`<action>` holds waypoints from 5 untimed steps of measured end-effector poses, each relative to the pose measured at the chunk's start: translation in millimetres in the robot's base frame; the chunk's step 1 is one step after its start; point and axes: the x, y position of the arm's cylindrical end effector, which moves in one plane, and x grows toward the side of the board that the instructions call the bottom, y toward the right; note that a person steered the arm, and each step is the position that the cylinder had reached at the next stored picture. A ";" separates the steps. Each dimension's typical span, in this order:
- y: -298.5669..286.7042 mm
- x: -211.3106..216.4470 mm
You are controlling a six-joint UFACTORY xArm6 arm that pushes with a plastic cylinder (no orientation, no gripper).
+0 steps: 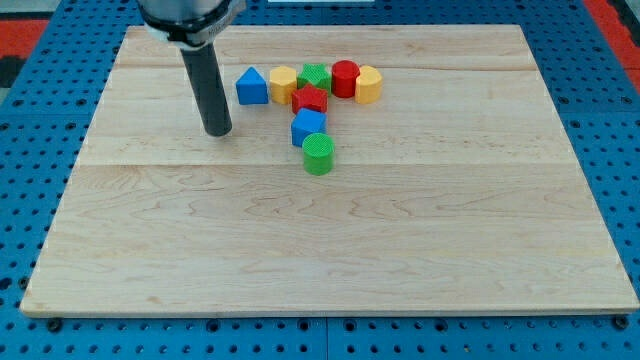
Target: Point your arm at red circle
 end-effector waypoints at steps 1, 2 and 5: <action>0.0 -2.4; 0.0 -2.2; 1.9 -2.2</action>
